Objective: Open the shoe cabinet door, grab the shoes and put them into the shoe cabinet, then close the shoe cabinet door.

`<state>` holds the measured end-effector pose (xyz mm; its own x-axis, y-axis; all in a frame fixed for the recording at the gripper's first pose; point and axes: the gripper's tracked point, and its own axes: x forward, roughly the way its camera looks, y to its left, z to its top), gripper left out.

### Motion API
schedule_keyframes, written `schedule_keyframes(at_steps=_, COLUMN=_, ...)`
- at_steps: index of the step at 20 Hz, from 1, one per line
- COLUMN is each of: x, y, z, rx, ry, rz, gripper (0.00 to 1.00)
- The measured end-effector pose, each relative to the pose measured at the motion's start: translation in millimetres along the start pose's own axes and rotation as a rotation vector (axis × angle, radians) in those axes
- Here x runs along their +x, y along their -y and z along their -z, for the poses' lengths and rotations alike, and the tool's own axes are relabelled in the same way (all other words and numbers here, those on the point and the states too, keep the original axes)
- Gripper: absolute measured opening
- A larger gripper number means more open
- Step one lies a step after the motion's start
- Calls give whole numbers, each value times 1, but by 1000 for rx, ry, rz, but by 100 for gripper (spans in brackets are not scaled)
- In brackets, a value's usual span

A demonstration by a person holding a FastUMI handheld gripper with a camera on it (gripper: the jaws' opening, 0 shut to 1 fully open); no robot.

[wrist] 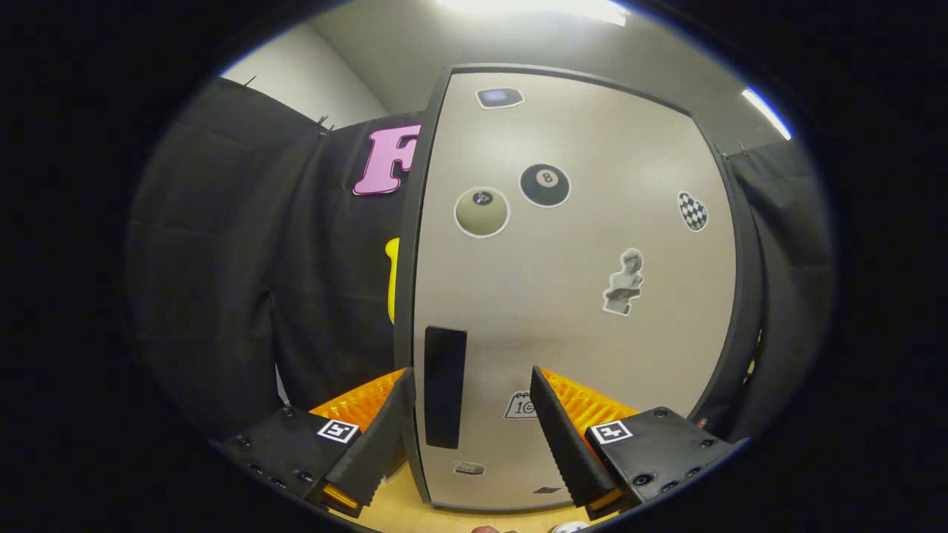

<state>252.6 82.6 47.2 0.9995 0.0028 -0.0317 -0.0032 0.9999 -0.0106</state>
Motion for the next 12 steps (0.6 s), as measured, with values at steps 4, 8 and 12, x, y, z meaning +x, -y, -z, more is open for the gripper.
schedule_keyframes(at_steps=4, x=23, y=-5, z=11, rx=-12, ry=-22, rz=17, gripper=97)
schedule_keyframes(at_steps=8, x=34, y=-10, z=17, rx=-25, ry=-37, rz=30, gripper=90)
schedule_keyframes(at_steps=12, x=37, y=-18, z=29, rx=19, ry=-71, rz=30, gripper=42)
